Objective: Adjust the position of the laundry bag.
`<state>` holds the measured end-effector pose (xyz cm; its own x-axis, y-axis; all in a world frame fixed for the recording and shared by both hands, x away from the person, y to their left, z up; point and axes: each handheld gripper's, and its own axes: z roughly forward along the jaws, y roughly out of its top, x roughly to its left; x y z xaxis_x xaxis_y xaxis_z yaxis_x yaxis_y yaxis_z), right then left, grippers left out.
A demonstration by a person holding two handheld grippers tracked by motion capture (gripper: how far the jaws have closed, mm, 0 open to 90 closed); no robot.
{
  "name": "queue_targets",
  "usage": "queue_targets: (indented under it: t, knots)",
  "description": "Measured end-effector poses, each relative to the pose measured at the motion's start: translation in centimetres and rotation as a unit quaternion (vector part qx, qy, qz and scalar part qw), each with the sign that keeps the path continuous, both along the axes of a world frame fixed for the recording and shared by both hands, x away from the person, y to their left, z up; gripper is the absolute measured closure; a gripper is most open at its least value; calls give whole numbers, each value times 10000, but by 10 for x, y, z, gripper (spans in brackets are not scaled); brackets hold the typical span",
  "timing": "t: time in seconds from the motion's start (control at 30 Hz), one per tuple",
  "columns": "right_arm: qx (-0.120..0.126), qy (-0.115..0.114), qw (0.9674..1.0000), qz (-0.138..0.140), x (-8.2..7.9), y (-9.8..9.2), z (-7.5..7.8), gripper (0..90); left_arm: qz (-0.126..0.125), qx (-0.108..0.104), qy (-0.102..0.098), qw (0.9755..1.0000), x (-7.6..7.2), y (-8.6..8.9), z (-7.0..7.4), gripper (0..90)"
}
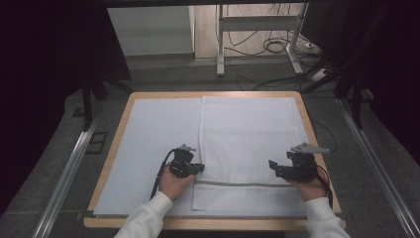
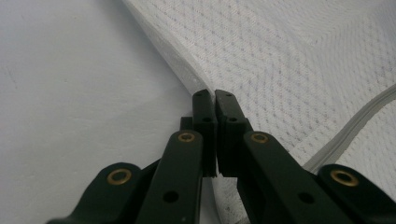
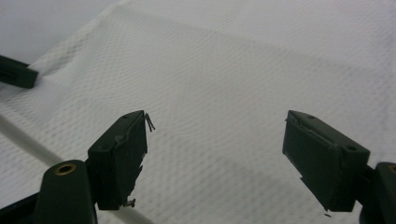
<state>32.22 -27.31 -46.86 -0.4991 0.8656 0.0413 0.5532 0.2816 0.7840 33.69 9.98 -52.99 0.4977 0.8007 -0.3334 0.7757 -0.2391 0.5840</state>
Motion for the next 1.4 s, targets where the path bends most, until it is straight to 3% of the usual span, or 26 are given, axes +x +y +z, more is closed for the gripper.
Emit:
queue_targets:
  t: [0.3, 0.6, 0.8, 1.03, 1.4]
  knots:
    - [-83, 68, 9986, -520, 10, -39, 2, 315, 20, -36, -6, 10000, 0, 0, -1, 890]
    - [-204, 443, 9959, -763, 20, -58, -3, 338, -3, -16, -24, 10000, 0, 1, -1, 890]
    - [-395, 631, 9932, -900, 23, -66, -9, 367, -19, -27, -2, 10000, 0, 1, -1, 890]
    - [-524, 1019, 9881, -1027, 29, -73, -20, 384, -29, -53, 7, 10000, 0, 1, -1, 890]
    - [-562, 1220, 9851, -1074, 32, -76, -28, 386, -53, -57, 7, 10000, 0, 2, 0, 889]
